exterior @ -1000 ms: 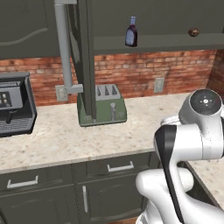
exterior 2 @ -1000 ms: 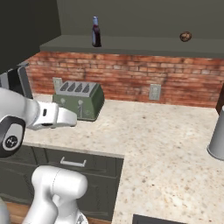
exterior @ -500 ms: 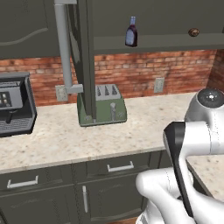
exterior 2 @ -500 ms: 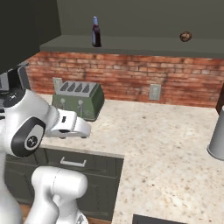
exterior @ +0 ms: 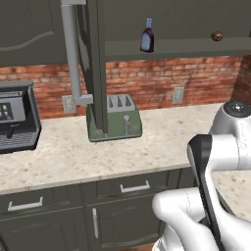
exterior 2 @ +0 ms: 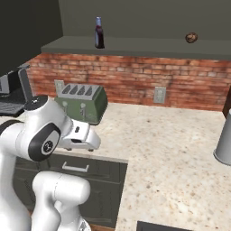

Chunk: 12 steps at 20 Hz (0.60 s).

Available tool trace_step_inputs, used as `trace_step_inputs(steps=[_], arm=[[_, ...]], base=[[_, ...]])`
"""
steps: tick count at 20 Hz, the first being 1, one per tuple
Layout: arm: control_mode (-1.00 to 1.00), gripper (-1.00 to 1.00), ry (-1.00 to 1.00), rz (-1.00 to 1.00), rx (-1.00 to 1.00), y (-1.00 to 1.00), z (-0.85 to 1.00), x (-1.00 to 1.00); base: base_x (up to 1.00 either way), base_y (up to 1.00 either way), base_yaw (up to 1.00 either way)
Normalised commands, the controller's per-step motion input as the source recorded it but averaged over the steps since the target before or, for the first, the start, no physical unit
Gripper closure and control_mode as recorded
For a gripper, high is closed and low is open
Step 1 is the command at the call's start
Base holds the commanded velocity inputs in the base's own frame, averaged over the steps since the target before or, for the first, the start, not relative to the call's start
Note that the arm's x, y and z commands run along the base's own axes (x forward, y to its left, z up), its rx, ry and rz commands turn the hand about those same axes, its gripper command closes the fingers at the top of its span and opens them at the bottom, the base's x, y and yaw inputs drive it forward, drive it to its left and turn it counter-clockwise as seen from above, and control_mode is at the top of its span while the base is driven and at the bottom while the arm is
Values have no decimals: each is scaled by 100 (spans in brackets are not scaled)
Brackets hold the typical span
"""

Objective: Pick the condiment bottle and condiment bottle from the counter and place them in the cabinet.

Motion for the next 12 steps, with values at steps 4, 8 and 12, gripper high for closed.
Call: trace_step_inputs(steps=[4, 8, 12], arm=[[100, -100, 0, 0, 1, 0, -7, -4], [100, -100, 0, 0, 0, 0, 0, 0], [100, -100, 0, 0, 0, 0, 0, 0]], base=[[-35, 2, 0], [-83, 12, 0], [-100, 28, 0]])
